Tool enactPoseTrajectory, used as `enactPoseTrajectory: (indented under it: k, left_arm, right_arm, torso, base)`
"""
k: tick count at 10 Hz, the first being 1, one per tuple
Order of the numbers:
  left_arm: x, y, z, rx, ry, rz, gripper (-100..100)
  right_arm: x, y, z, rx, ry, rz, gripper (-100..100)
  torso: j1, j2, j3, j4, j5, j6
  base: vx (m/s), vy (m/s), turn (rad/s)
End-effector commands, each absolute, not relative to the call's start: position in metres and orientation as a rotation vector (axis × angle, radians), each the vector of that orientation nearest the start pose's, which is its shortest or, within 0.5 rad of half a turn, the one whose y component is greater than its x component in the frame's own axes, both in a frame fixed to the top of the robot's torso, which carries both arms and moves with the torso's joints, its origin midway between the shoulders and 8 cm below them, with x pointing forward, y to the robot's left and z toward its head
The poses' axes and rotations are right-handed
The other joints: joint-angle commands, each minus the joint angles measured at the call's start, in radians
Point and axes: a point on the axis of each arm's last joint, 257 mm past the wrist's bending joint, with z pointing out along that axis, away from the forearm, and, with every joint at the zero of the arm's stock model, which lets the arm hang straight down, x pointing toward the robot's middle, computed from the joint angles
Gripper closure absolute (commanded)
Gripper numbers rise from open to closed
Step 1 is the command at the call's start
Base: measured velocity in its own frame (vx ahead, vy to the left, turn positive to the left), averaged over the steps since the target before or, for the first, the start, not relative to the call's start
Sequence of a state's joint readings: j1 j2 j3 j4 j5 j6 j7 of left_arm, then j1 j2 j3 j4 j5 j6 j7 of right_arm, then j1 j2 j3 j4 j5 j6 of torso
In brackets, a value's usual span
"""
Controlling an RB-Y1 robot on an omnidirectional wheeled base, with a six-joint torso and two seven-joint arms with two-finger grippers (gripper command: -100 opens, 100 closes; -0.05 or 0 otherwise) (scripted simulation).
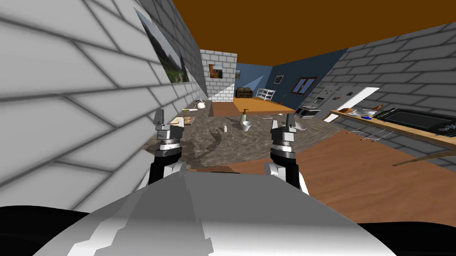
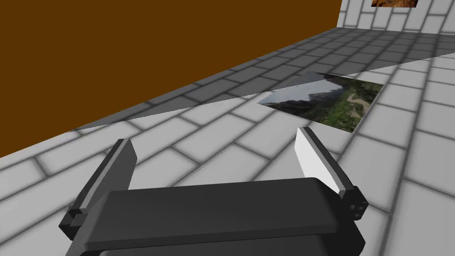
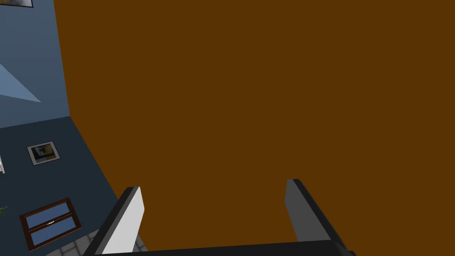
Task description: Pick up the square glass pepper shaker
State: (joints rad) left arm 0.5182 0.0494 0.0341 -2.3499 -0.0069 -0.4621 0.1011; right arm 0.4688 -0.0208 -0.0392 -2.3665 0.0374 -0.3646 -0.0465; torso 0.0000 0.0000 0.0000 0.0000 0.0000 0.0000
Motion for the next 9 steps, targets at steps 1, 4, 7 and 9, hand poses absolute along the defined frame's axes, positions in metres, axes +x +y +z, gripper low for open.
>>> enactPoseTrajectory:
  k: [1,4,7,9]
  left_arm:
    - [0.339,0.282,0.032,-0.614,0.67,-1.339,-100]
    - [0.347,0.284,0.013,-0.584,0.75,-1.303,-100]
    - [0.358,0.292,-0.017,-0.553,0.857,-1.248,-100]
    - [0.365,0.3,-0.038,-0.528,0.935,-1.204,-100]
  right_arm:
    - [0.349,-0.283,0.048,0.652,0.646,1.285,0]
    - [0.349,-0.283,0.048,0.652,0.646,1.285,0]
    - [0.349,-0.283,0.048,0.652,0.646,1.285,0]
    - [0.349,-0.283,0.048,0.652,0.646,1.286,0]
  torso:
    - [0.0,0.0,0.0,0.0,0.0,0.0]
    - [-0.004,0.003,0.002,0.001,-0.001,0.0]
    - [-0.005,0.002,0.001,0.001,-0.001,0.0]
    - [-0.007,0.002,0.001,0.0,-0.002,0.0]
  base:
    - [-0.024,-0.036,-0.097]
    - [-0.049,-0.065,-0.072]
    - [-0.032,-0.084,-0.099]
    - [-0.034,-0.126,-0.141]
